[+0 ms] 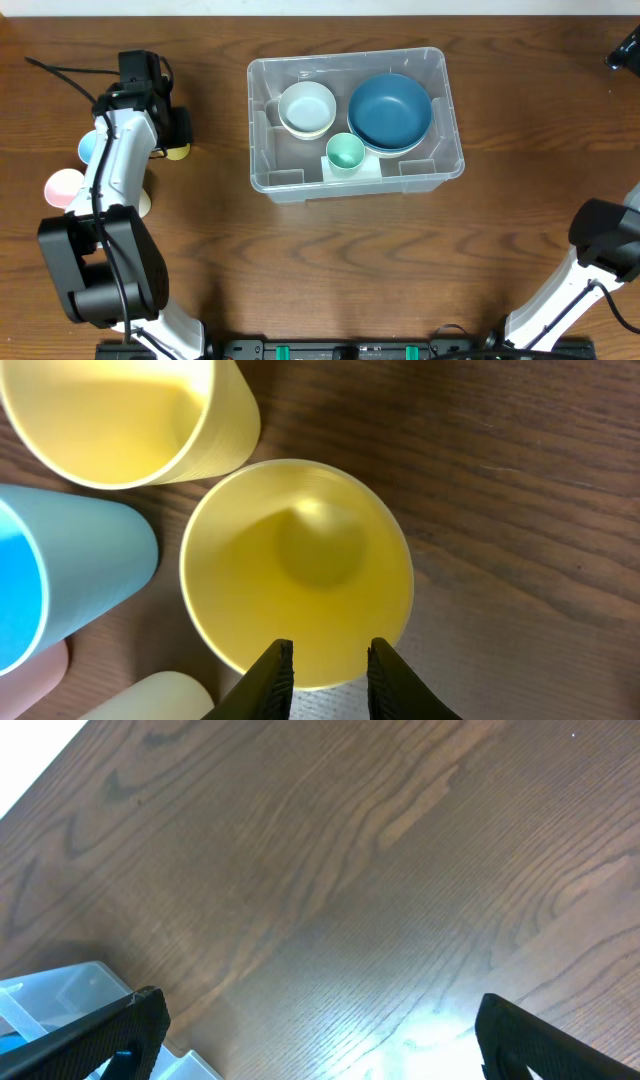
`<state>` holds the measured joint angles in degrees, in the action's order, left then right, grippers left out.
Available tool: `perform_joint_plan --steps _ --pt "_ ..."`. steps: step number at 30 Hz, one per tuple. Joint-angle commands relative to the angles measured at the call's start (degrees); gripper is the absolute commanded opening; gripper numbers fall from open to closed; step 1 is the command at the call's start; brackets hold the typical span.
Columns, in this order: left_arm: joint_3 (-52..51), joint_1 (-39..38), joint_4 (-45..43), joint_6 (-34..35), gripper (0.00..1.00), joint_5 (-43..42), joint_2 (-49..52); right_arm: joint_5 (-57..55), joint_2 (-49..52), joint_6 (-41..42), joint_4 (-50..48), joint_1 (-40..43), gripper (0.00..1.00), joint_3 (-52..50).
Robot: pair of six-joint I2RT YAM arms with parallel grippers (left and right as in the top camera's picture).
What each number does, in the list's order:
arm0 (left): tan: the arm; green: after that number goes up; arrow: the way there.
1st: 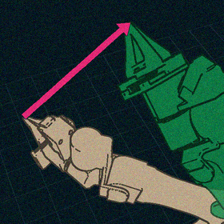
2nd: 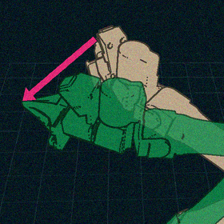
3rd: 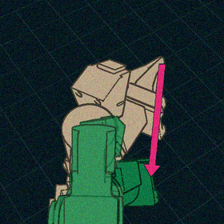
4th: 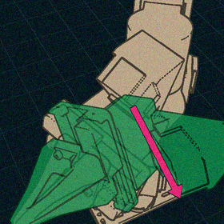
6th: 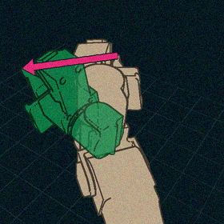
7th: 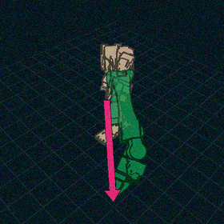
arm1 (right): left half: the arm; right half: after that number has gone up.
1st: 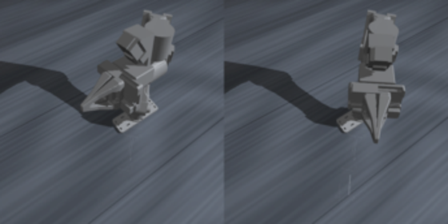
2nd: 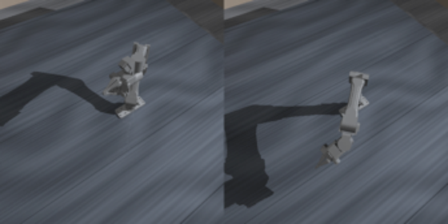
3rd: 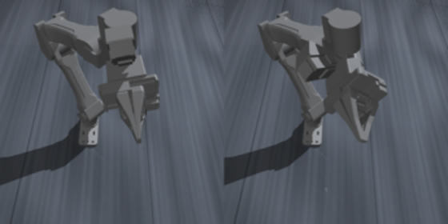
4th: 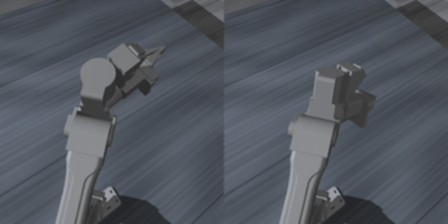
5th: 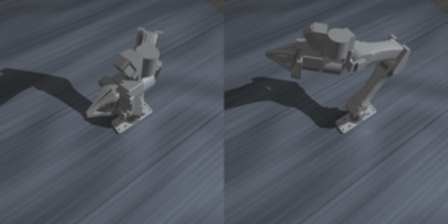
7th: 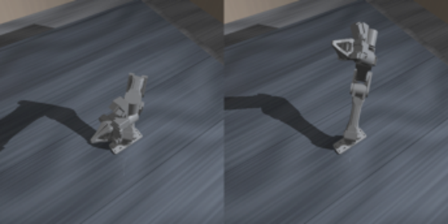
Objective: Pack container
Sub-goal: 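Lower the left gripper onto the yellow cup rim and grasp it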
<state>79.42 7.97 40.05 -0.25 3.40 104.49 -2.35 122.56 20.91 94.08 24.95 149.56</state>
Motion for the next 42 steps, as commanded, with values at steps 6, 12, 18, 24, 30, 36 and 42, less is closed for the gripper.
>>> perform_joint_plan --steps 6,12,18,24,30,36,42 --pt "-0.07 -0.07 0.09 -2.67 0.27 -2.8 2.25 -0.22 -0.07 0.92 0.17 0.26 0.99 0.33" --pt "-0.07 -0.07 -0.26 -3.89 0.27 -3.78 2.25 -0.22 -0.07 0.92 0.17 0.26 0.99 0.33" --pt "-0.04 -0.07 -0.74 -3.87 0.27 -3.87 2.23 -0.22 -0.07 0.92 0.17 0.22 0.99 0.33" --pt "0.87 -0.07 -0.74 -5.42 0.27 -3.91 1.86 -0.2 -0.07 0.92 0.17 0.22 0.99 0.33" --pt "0.87 -0.07 -1.57 -8.13 0.28 -3.89 0.46 -0.22 -0.07 0.92 0.17 0.22 0.98 0.33" --pt "0.87 -0.07 -1.92 -8.11 0.28 -3.89 -0.22 -0.22 -0.07 0.92 0.17 0.22 0.99 0.33" --pt "0.87 -0.07 -2.86 -8.13 0.27 -3.89 -2.1 -0.2 -0.07 0.92 0.17 0.22 0.99 0.33"
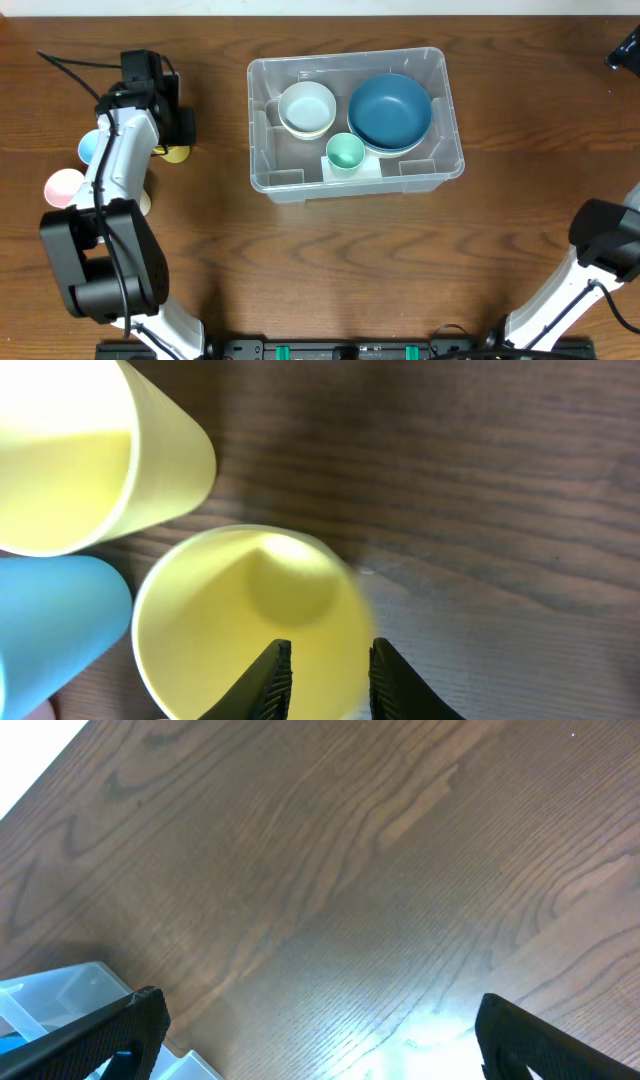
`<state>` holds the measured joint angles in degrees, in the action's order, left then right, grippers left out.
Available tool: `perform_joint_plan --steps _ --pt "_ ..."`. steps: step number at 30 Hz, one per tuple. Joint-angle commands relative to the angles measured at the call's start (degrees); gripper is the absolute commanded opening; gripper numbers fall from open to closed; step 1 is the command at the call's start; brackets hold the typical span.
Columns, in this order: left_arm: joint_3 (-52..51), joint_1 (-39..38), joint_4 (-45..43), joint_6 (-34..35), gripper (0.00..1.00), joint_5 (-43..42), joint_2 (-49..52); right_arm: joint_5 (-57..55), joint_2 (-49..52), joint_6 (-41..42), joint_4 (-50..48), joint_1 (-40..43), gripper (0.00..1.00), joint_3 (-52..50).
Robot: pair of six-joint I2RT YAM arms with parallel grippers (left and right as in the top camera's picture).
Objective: Pack container
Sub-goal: 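Lower the left gripper onto the yellow cup rim and grasp it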
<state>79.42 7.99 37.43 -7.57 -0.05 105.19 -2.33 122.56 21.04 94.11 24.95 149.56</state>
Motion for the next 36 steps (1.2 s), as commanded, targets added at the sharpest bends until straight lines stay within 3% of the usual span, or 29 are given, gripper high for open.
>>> perform_joint_plan --steps 1,13,36 --pt "0.87 -0.09 -0.35 -0.81 0.28 -0.44 -3.28 -0.22 -0.07 0.79 0.15 0.22 0.99 0.33" --pt "0.7 -0.09 0.98 -4.26 0.27 -0.87 -4.72 -0.24 -0.07 0.79 0.15 0.22 0.99 0.33" --pt "0.42 -0.09 2.67 -4.2 0.23 -0.87 3.8 -0.22 -0.07 0.79 0.15 0.22 0.99 0.33"
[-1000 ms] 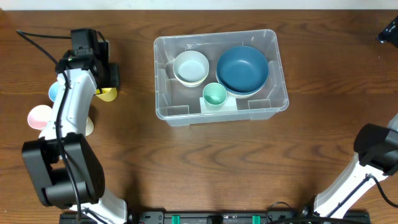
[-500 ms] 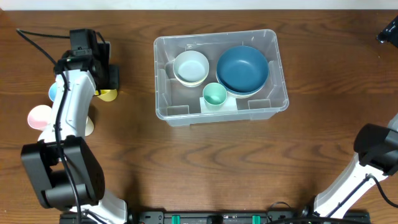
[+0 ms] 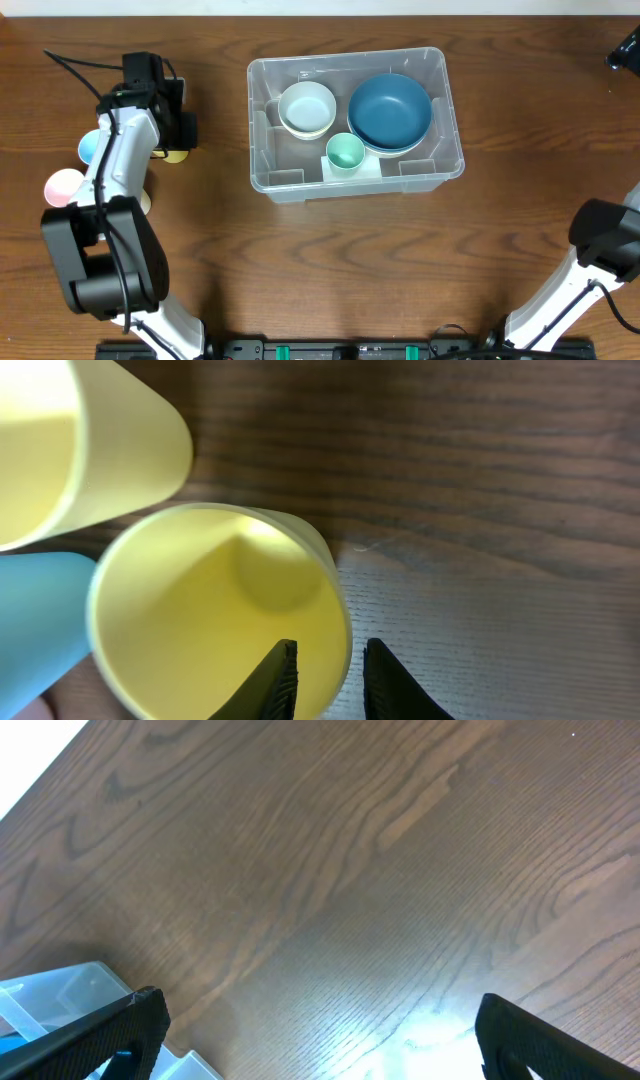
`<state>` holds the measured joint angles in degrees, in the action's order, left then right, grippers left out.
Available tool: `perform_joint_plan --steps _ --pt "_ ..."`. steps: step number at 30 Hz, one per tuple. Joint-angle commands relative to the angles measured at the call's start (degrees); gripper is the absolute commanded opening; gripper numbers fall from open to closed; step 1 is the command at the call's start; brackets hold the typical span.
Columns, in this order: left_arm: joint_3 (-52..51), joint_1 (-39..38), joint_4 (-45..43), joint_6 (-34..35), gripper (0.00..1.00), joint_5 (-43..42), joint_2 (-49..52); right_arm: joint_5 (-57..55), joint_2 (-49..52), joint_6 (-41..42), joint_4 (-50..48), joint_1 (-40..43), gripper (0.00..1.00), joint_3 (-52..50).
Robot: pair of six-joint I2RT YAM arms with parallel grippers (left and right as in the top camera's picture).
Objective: Pack container
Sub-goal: 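Lower the left gripper onto the yellow cup rim and grasp it, then carry the yellow cup into the bin and drop it into the mint cup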
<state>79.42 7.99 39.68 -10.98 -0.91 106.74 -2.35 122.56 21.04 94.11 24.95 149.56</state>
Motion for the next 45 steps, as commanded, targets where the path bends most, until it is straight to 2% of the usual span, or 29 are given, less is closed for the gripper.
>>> perform_joint_plan --steps 1,3,4,9,15,21,29,33,36,45 --pt "0.42 -0.09 0.44 -0.76 0.2 -0.02 2.54 -0.22 -0.07 0.79 0.15 0.22 0.99 0.33" --pt "0.42 -0.09 0.42 -0.74 0.08 -0.02 2.99 -0.22 -0.07 0.79 0.15 0.22 0.99 0.33" --pt "0.42 -0.09 0.37 -0.5 0.06 -0.02 2.99 -0.2 -0.07 0.79 0.15 0.22 0.99 0.33" --pt "0.44 -0.2 0.15 2.19 0.06 -0.04 2.45 -0.22 -0.07 0.79 0.15 0.22 0.99 0.33" --pt "1.05 -3.39 0.39 2.32 0.06 -0.22 -1.68 -0.22 -0.07 0.79 0.17 0.22 0.99 0.33" --pt "2.56 -8.44 0.79 3.45 0.06 0.5 -11.43 -0.2 -0.07 0.79 0.15 0.22 0.99 0.33" --pt "2.58 -11.54 2.99 6.19 0.06 0.37 -26.82 -0.2 -0.07 0.79 0.15 0.22 0.99 0.33" --pt "2.58 -15.3 3.5 6.16 0.06 -4.57 -31.01 -0.22 -0.07 0.79 0.15 0.22 0.99 0.33" --pt "2.58 -19.85 3.02 6.14 0.06 -8.33 -31.12 -0.2 -0.07 0.79 0.15 0.22 0.99 0.33" --pt "2.58 -33.64 2.19 5.46 0.06 -8.35 -22.8 -0.22 -0.07 0.79 0.15 0.22 0.99 0.33"
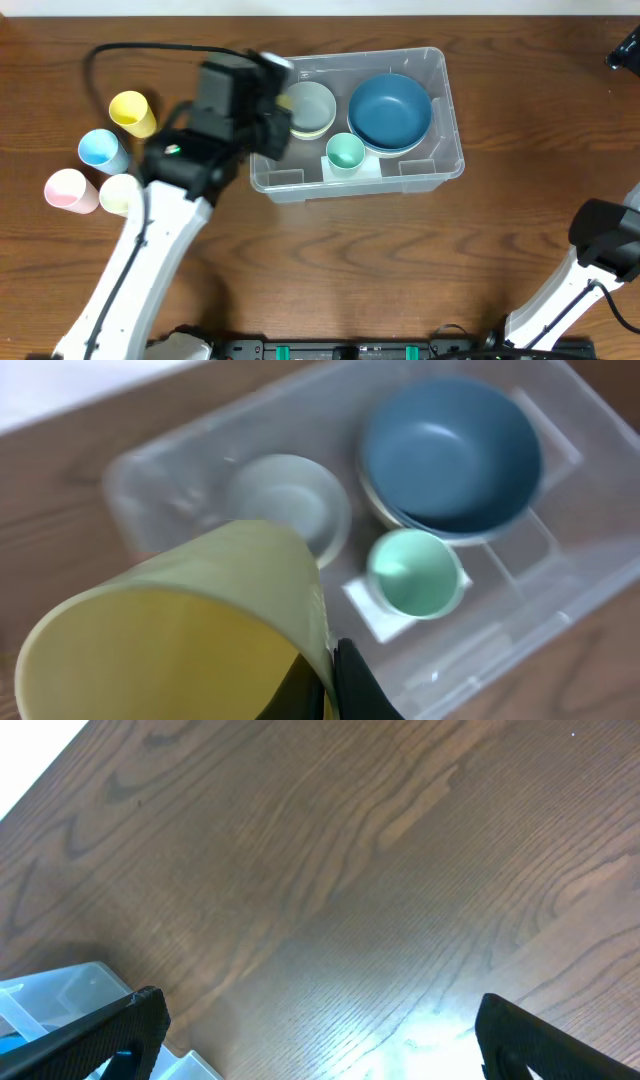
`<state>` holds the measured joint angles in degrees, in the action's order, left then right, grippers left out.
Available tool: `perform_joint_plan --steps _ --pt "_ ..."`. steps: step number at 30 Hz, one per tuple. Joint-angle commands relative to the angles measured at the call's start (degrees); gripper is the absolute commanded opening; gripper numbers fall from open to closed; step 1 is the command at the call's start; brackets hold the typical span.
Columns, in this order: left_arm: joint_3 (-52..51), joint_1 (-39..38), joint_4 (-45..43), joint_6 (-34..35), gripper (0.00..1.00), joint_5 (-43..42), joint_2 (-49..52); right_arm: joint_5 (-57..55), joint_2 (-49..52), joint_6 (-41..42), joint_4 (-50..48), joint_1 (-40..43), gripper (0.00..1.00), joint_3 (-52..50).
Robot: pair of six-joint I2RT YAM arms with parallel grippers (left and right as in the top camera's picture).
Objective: Pack container
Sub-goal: 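Carry the yellow cup into the bin and drop it into the mint cup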
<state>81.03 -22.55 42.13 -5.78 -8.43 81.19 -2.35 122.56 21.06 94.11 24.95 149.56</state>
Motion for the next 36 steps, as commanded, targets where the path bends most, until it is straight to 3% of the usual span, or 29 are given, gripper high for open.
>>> perform_joint_plan --steps 1,10,31,32,34,36 --pt "0.96 -4.24 -0.55 0.28 0.06 -0.83 3.67 -0.22 -0.07 0.76 0.15 0.22 0.99 0.33" --pt "0.96 -12.37 -5.18 0.26 0.06 -0.76 9.7 -0.2 -0.07 0.76 0.15 0.22 0.99 0.33" --pt "0.79 -14.56 -3.65 1.6 0.06 -0.81 17.31 -0.22 -0.07 0.76 0.15 0.22 0.99 0.33" --pt "0.79 -14.56 -3.65 1.57 0.1 -0.81 17.35 -0.2 -0.07 0.76 0.15 0.22 0.99 0.33" --pt "0.79 -14.56 -3.78 1.57 0.34 -0.76 17.35 -0.2 -0.07 0.76 0.15 0.22 0.99 0.33" --pt "0.79 -14.56 -3.91 1.55 0.49 -0.76 17.35 -0.2 -0.07 0.76 0.15 0.22 0.99 0.33"
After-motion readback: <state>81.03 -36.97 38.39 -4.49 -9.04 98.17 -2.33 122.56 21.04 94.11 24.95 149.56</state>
